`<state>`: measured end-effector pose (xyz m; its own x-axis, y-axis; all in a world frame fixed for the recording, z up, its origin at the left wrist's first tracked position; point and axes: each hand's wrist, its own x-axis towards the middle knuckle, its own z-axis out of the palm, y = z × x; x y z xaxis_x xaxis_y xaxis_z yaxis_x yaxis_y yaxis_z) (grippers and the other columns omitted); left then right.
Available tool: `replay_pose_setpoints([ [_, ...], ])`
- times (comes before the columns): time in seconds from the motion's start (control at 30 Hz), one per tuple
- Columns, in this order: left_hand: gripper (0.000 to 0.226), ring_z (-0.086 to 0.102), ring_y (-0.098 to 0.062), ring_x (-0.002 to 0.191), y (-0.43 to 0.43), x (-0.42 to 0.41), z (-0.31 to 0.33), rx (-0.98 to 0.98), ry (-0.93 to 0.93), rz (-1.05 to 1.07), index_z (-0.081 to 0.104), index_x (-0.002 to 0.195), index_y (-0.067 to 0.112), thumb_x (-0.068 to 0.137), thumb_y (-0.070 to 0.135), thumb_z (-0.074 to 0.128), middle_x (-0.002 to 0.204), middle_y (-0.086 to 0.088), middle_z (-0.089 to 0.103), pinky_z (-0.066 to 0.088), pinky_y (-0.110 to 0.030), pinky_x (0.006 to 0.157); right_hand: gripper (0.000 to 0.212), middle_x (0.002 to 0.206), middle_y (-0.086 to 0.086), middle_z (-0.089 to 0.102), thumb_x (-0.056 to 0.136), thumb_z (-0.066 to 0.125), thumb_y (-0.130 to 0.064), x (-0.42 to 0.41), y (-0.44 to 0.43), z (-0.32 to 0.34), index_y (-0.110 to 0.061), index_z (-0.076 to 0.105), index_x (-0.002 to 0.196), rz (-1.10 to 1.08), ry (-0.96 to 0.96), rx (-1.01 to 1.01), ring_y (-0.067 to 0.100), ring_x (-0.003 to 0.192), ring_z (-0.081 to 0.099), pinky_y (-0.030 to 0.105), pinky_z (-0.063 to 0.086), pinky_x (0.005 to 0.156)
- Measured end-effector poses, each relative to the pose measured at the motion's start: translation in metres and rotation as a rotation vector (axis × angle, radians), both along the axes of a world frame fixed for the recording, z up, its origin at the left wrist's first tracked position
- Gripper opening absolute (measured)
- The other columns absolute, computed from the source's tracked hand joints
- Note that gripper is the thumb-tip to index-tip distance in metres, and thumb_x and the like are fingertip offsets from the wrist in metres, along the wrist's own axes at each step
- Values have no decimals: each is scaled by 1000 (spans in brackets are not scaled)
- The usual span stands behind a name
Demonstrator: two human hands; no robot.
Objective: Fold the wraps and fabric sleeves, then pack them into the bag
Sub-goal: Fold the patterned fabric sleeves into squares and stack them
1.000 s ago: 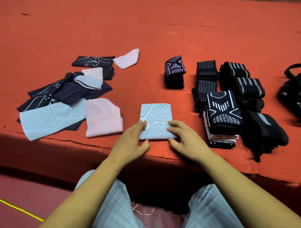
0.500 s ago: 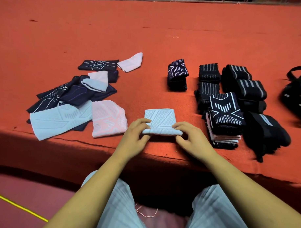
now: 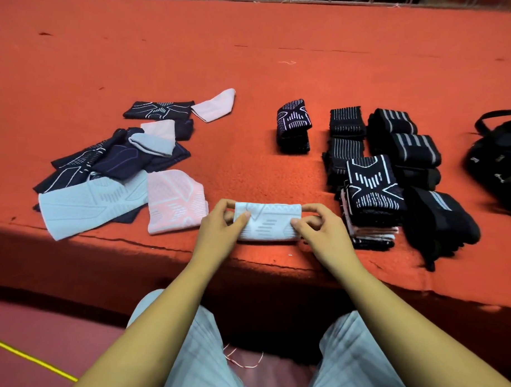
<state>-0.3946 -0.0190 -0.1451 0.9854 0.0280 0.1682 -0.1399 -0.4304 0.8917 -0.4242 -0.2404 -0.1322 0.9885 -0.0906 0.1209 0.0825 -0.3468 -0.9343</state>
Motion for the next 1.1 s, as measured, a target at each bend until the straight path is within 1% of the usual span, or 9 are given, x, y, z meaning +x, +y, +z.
replay_pose_setpoints([
  [0.17, 22, 57, -17, 74, -9, 14, -1, 63, 18, 154, 57, 96, 14, 87, 25, 73, 77, 2, 61, 38, -26, 67, 28, 73, -5, 71, 79, 76, -17, 14, 6, -5, -29, 57, 96, -86, 23, -7, 13, 66, 62, 48, 53, 75],
  [0.33, 19, 57, -24, 79, -15, 17, -3, 151, -25, 242, 59, 95, 6, 86, 17, 72, 80, -6, 64, 32, -18, 78, 13, 83, -4, 70, 82, 76, -24, 18, 12, -11, -19, 68, 90, -240, -36, -262, 16, 79, 63, 36, 51, 77],
  [0.5, 34, 57, -34, 104, -19, 25, -2, 277, 77, 263, 61, 105, 1, 88, 28, 72, 105, -18, 65, 28, -30, 95, 12, 83, -4, 71, 84, 74, -30, 17, 14, -14, -20, 70, 88, -262, -26, -347, 18, 81, 64, 33, 48, 76],
  [0.6, 48, 60, -37, 106, -20, 34, 6, 325, 225, 201, 63, 107, -4, 87, 38, 73, 109, -22, 67, 41, -39, 91, 11, 83, -4, 70, 83, 74, -28, 16, 15, -9, -19, 69, 87, -258, -17, -354, 18, 80, 63, 32, 47, 75],
  [0.7, 36, 66, -32, 96, -24, 36, 15, 229, 236, 152, 66, 100, 0, 86, 33, 74, 101, -17, 71, 47, -36, 80, 9, 81, -5, 68, 84, 73, -25, 13, 16, -4, -19, 67, 86, -246, 2, -351, 19, 78, 62, 34, 48, 75],
  [0.83, 19, 58, -15, 73, -25, 31, 33, -77, 101, -10, 58, 88, 7, 90, 22, 70, 81, 0, 65, 45, -32, 68, 15, 81, -4, 66, 81, 77, -23, 15, 14, 5, -18, 63, 86, -201, 72, -315, 18, 79, 62, 35, 49, 79],
  [0.93, 17, 53, -8, 65, -21, 35, 64, -196, 76, -176, 54, 85, 13, 89, 12, 71, 74, 1, 60, 42, -23, 59, 41, 103, 0, 62, 75, 81, -28, 19, 10, 20, -17, 58, 107, -135, 18, -347, 18, 95, 60, 35, 46, 87],
  [1.03, 16, 57, -4, 65, -15, 45, 96, -98, 71, -346, 61, 87, 16, 85, 9, 75, 75, 3, 66, 44, -17, 58, 77, 125, -2, 48, 75, 82, -34, 25, 7, 43, -17, 44, 140, -60, -91, -391, 10, 107, 50, 29, 41, 94],
  [1.1, 16, 59, -6, 70, -12, 53, 112, -82, 113, -470, 63, 87, 16, 83, 9, 76, 78, 4, 68, 46, -18, 60, 70, 123, -7, 54, 80, 79, -36, 31, 9, 56, -18, 48, 140, 51, -61, -362, 1, 94, 53, 22, 40, 85],
])
